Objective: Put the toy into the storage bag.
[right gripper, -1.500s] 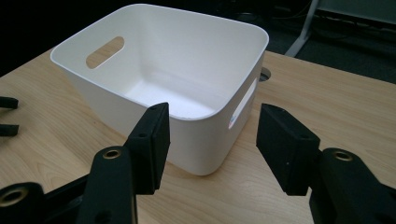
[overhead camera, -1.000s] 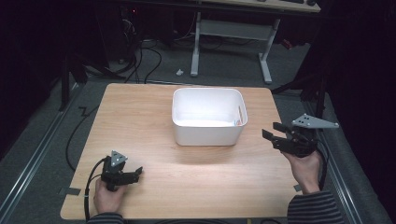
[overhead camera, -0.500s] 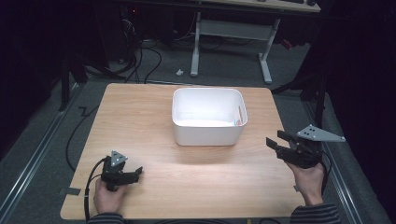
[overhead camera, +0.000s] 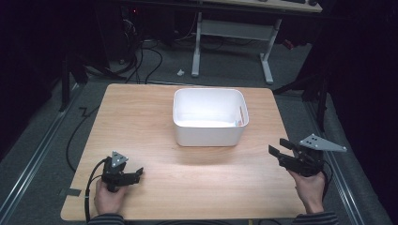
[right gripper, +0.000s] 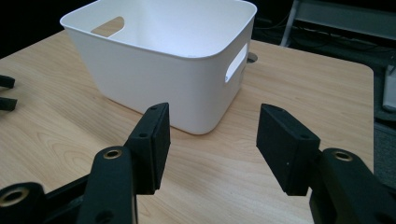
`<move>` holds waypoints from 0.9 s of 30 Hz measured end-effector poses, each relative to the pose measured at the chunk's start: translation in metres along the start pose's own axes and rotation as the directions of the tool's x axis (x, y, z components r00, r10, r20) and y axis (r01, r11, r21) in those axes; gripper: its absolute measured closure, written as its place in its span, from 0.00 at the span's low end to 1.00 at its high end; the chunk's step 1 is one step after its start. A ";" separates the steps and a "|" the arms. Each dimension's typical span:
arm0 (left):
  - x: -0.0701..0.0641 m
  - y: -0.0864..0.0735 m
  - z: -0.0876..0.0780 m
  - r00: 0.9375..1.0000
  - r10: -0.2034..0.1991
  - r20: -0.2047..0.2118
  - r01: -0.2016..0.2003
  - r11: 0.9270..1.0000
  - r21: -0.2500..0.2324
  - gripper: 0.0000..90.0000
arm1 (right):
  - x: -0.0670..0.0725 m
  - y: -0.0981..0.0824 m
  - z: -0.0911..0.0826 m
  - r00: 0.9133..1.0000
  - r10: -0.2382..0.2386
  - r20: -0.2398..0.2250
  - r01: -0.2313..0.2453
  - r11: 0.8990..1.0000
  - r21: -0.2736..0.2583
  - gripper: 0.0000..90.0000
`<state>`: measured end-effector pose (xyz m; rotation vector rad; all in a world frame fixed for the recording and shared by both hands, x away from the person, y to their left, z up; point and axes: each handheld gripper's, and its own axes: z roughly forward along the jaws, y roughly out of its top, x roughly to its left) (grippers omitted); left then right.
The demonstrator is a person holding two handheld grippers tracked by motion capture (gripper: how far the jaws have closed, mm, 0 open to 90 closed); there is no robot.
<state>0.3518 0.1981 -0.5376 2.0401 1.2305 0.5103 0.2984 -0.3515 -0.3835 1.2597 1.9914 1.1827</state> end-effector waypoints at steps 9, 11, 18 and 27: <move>0.000 0.000 0.000 1.000 0.000 -0.001 0.000 1.000 0.000 0.16 | 0.003 -0.016 0.012 0.999 0.026 -0.024 -0.026 1.000 0.015 0.50; 0.000 0.000 0.000 1.000 0.000 -0.001 0.000 1.000 0.000 0.16 | 0.003 -0.018 0.013 0.999 0.026 -0.025 -0.026 1.000 0.017 0.50; 0.000 0.000 0.000 1.000 0.000 -0.001 0.000 1.000 0.000 0.16 | 0.002 -0.031 0.025 0.997 0.066 -0.042 -0.065 0.998 0.025 0.50; 0.000 0.000 0.000 1.000 0.000 -0.001 0.000 1.000 0.000 0.16 | 0.006 -0.038 0.038 0.996 0.066 -0.052 -0.064 0.997 0.042 0.50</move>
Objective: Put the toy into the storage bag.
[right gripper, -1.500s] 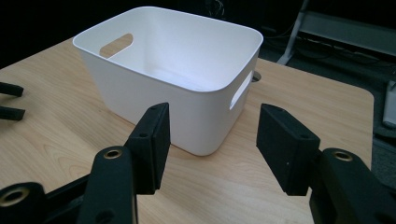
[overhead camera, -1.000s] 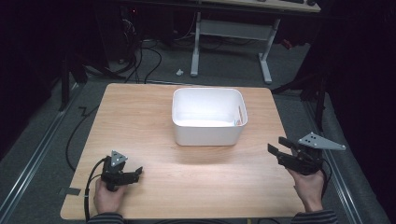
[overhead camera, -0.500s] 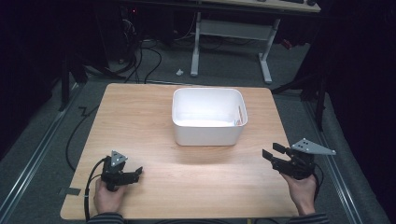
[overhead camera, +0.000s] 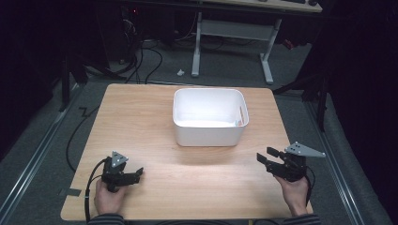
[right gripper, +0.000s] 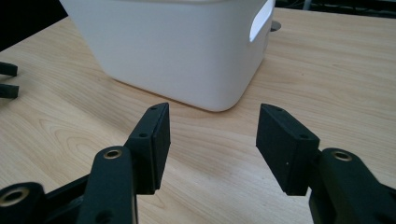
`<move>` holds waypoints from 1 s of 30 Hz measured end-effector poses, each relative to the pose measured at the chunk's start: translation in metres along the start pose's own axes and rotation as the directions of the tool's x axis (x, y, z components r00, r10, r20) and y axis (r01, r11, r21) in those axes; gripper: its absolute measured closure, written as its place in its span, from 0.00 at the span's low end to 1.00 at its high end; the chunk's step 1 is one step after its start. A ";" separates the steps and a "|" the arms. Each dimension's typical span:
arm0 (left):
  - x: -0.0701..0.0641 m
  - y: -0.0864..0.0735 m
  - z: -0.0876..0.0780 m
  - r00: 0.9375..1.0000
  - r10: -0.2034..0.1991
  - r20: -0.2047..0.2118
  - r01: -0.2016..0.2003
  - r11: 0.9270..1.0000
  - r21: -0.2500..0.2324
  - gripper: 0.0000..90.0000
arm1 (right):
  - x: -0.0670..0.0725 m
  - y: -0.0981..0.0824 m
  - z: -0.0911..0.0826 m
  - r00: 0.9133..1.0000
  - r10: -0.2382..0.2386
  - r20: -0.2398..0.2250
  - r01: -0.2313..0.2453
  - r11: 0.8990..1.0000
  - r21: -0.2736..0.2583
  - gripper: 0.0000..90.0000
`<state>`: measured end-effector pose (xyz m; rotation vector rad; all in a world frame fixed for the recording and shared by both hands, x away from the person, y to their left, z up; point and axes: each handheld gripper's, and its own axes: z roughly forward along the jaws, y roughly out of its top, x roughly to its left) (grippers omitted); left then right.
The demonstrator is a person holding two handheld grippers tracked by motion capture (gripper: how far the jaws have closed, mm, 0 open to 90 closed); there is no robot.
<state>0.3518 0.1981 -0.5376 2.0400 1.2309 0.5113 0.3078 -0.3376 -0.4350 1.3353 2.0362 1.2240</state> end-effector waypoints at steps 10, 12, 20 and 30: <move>0.000 0.000 0.000 1.000 0.000 0.000 0.000 1.000 0.000 0.16 | 0.004 -0.009 0.020 1.000 -0.009 -0.007 0.009 0.999 0.045 0.51; 0.000 0.000 0.000 1.000 0.000 0.000 0.000 1.000 0.000 0.16 | 0.004 -0.010 0.024 1.000 -0.019 -0.003 0.019 0.998 0.057 0.51; 0.000 0.000 0.000 1.000 0.000 0.000 0.000 1.000 0.000 0.16 | 0.006 -0.015 0.038 1.000 -0.028 0.000 0.027 0.996 0.082 0.51; 0.000 0.000 0.000 1.000 0.001 0.000 -0.001 1.000 0.000 0.16 | 0.005 -0.023 0.052 1.000 -0.014 0.015 0.012 0.995 0.101 0.52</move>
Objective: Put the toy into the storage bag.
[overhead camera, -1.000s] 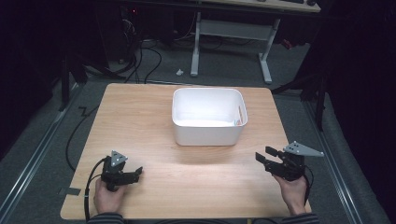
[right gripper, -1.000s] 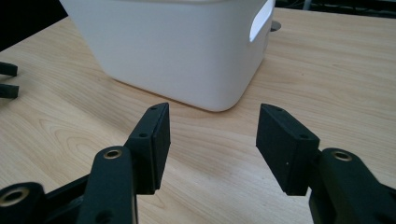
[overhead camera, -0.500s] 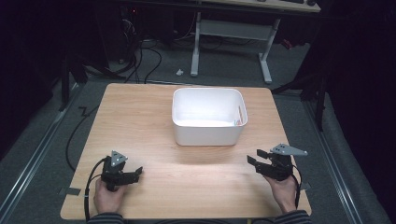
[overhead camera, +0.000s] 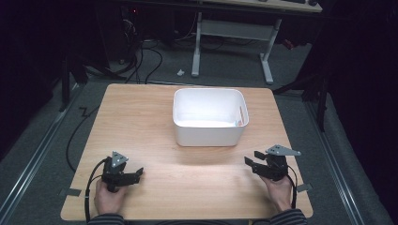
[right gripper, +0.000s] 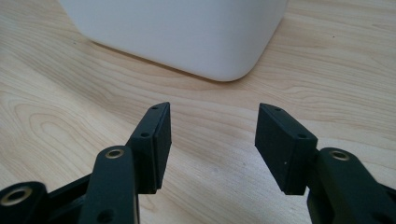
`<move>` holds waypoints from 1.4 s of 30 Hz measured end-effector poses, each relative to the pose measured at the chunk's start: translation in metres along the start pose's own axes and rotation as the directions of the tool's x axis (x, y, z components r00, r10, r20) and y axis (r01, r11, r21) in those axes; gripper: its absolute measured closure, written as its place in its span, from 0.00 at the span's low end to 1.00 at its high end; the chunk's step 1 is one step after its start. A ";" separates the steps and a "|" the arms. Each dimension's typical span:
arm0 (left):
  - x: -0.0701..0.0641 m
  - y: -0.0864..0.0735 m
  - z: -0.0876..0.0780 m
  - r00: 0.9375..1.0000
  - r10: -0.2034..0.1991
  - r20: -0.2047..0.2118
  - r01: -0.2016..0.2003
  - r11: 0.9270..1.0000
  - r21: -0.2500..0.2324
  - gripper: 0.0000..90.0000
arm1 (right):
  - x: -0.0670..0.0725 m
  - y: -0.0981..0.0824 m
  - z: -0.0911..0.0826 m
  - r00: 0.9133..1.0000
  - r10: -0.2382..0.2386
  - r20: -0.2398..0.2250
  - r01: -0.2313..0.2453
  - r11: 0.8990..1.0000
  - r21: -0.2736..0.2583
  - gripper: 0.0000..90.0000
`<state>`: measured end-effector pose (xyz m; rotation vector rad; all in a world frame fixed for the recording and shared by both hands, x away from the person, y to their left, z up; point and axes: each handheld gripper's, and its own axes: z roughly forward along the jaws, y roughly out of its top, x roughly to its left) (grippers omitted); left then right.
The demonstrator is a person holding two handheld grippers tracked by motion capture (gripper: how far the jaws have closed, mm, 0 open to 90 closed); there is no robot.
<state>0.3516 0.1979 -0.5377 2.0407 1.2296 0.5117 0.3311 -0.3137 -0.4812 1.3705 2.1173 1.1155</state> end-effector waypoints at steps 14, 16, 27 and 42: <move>0.000 0.000 0.000 1.000 0.000 0.000 0.000 1.000 0.000 0.16 | -0.006 -0.007 0.015 1.000 0.012 0.016 -0.013 0.999 0.032 0.52; 0.000 0.000 0.000 1.000 0.000 0.000 0.000 1.000 0.000 0.16 | -0.008 -0.009 0.017 1.000 0.018 0.020 -0.019 0.999 0.035 0.52; 0.000 0.000 0.000 1.000 0.000 0.000 0.000 1.000 0.000 0.16 | -0.012 -0.014 0.026 0.999 0.023 0.047 -0.025 0.998 0.057 0.51; 0.000 0.000 0.000 1.000 0.000 0.000 0.000 1.000 0.000 0.16 | -0.016 -0.019 0.033 0.995 0.024 0.092 -0.031 0.997 0.074 0.50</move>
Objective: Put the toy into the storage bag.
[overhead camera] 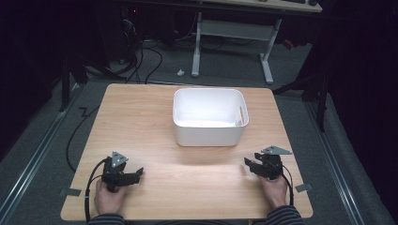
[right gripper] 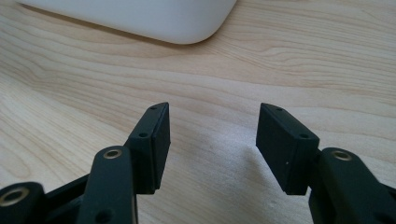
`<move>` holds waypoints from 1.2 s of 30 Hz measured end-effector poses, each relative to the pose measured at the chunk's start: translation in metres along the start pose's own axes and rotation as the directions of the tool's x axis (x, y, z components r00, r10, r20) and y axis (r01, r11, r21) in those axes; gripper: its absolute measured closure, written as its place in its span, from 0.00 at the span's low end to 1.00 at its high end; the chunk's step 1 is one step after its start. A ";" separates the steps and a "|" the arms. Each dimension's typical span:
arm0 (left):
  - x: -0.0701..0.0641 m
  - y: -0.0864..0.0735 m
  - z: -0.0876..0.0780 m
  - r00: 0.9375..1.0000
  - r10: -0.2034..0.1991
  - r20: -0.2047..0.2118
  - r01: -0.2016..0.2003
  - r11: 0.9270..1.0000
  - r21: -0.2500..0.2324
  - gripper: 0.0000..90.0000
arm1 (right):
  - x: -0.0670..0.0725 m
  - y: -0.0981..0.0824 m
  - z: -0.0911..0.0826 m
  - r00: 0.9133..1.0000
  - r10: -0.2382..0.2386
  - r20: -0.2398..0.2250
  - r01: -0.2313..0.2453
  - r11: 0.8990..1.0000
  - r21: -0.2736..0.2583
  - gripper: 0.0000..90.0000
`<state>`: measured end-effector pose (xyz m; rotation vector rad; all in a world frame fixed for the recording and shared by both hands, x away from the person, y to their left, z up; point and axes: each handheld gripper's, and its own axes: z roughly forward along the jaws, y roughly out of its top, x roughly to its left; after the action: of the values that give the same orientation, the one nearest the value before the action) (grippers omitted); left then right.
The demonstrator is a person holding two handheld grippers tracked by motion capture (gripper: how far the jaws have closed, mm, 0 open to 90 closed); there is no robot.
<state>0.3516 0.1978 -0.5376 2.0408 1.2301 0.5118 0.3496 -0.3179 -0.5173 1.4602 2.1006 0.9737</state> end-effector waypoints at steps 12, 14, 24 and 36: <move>0.000 0.000 0.000 1.000 0.000 0.001 0.000 1.000 0.001 0.16 | -0.002 -0.005 0.007 1.000 -0.002 0.031 0.001 1.000 0.009 0.50; 0.000 0.000 0.000 1.000 0.001 0.001 -0.001 1.000 0.002 0.16 | -0.002 -0.006 0.008 0.999 -0.014 0.037 0.013 1.000 0.010 0.50; 0.000 0.000 0.000 1.000 0.000 0.000 0.000 1.000 0.002 0.16 | 0.001 -0.009 0.009 0.997 -0.050 0.064 0.049 0.999 0.009 0.46; 0.000 0.000 0.000 1.000 0.000 0.000 0.000 1.000 0.002 0.16 | 0.003 -0.010 0.009 0.997 -0.043 0.071 0.041 0.999 0.019 0.35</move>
<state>0.3514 0.1974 -0.5375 2.0422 1.2315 0.5111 0.3476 -0.3147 -0.5305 1.4318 2.0846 0.8764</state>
